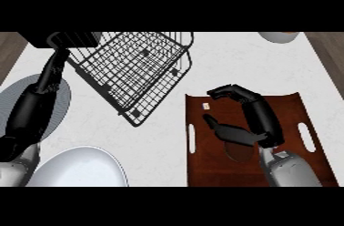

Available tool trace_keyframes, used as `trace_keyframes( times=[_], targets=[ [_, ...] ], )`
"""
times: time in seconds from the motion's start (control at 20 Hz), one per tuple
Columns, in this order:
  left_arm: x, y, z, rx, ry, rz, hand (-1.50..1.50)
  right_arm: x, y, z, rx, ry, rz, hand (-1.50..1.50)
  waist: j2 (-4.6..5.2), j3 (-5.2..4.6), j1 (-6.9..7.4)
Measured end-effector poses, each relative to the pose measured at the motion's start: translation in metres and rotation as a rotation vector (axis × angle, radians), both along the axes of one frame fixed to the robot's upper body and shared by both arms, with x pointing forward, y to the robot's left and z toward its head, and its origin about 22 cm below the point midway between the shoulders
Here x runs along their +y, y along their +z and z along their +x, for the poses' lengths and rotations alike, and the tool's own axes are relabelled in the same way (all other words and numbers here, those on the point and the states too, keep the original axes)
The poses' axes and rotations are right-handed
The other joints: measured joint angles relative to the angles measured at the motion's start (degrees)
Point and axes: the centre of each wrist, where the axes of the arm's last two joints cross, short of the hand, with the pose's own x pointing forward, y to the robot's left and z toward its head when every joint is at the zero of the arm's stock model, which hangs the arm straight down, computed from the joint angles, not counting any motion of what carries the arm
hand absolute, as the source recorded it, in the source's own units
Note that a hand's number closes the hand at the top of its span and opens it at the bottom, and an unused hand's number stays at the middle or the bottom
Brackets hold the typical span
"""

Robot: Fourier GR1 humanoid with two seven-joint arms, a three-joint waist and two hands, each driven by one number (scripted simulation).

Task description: Pick the cupcake from the tray and place it in the tiered basket

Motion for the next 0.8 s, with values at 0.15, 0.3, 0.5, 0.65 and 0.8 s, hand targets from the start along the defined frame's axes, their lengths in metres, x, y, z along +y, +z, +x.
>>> trace_keyframes(
  times=[0.15, 0.3, 0.5, 0.65, 0.8],
  targets=[
    [-0.007, -0.011, -0.006, 0.025, 0.007, 0.038, 0.00, 0.008, -0.002, -0.002, -0.006, -0.032, -0.006, -1.50, 0.07, -0.03, 0.30],
    [-0.006, -0.011, -0.008, 0.042, 0.011, 0.060, 0.00, 0.004, 0.008, -0.006, 0.013, -0.007, -0.104, -1.50, -0.02, -0.09, 0.24],
    [-0.002, -0.021, -0.014, 0.077, 0.019, 0.077, 0.00, -0.012, 0.021, -0.008, 0.105, 0.025, -0.385, -1.50, -0.21, -0.42, -0.08],
    [-0.001, -0.023, -0.016, 0.083, 0.025, 0.079, 0.00, -0.025, 0.037, -0.010, 0.165, 0.030, -0.640, -1.50, -0.49, -0.58, -0.60],
    [-0.004, -0.026, -0.018, 0.091, 0.028, 0.079, 0.00, -0.024, 0.056, -0.016, 0.206, 0.025, -0.858, -1.50, -0.64, -0.63, -0.79]
  ],
)
